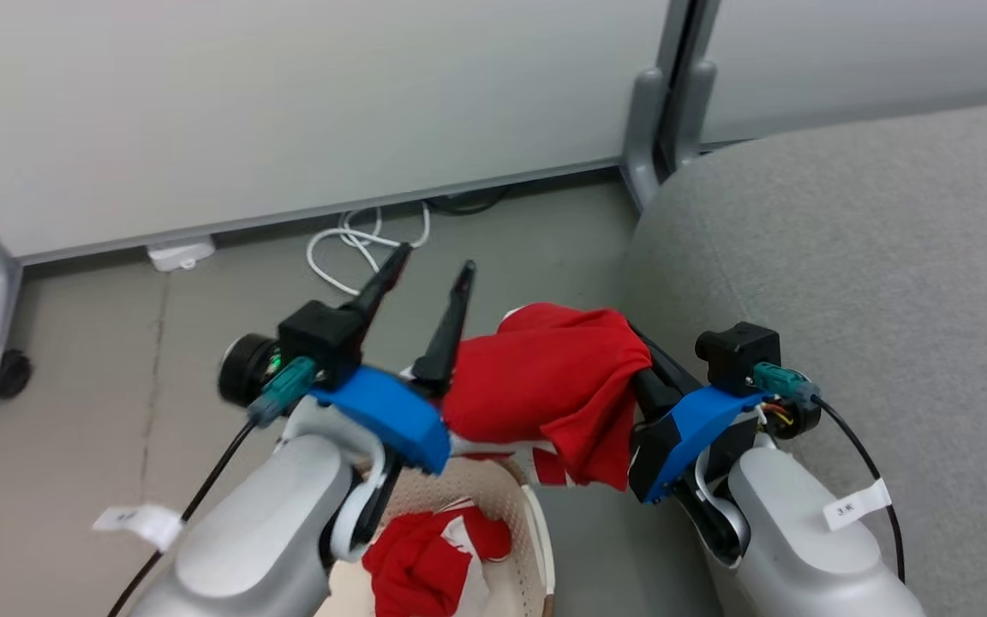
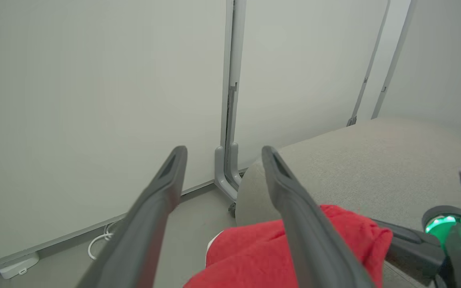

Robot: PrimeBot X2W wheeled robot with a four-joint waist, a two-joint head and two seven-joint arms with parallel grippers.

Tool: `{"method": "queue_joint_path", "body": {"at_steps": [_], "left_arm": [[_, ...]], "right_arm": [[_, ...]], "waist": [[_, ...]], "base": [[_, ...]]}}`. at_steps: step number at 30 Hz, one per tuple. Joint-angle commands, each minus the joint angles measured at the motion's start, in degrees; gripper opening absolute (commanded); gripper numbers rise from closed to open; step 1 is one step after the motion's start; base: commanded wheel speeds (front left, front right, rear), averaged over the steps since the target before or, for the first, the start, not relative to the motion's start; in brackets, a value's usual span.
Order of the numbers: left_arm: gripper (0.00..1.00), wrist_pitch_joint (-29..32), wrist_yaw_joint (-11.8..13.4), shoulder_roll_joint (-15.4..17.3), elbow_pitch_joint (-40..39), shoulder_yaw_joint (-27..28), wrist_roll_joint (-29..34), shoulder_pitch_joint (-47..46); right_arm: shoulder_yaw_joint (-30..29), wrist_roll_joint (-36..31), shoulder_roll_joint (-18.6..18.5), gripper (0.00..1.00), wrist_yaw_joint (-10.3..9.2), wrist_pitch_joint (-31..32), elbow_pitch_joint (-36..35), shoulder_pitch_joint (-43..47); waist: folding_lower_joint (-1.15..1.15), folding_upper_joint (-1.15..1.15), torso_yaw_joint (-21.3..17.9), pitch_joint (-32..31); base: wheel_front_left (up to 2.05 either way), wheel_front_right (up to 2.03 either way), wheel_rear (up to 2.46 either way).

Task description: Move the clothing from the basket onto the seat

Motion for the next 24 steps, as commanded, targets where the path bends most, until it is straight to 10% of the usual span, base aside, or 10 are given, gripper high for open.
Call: {"method": "queue_joint_path", "body": {"at_steps": [1,13,24], "left_arm": [[1.00,-0.20,0.49,1.02,-1.96,2.56,1.36,2.18],[1.00,-0.19,1.38,4.48,-19.10,25.94,14.96,26.33],[1.00,-0.19,-3.98,3.54,-22.35,31.15,21.20,31.29]], "right_arm": [[0.28,0.33,-0.18,0.00,0.01,-0.13,-1.08,-0.80],[-1.16,-2.47,-0.16,0.00,0.01,3.29,-16.14,4.06],[-9.75,-6.08,-0.06,0.00,0.01,7.91,-30.39,14.61]], "waist": [[-0.01,0.00,-2.02,-0.17],[-0.01,0.00,-20.60,4.29],[-0.01,0.00,-27.58,7.52]], "base": [[0.00,0.00,0.00],[0.00,0.00,0.00],[0.00,0.00,0.00]]}}
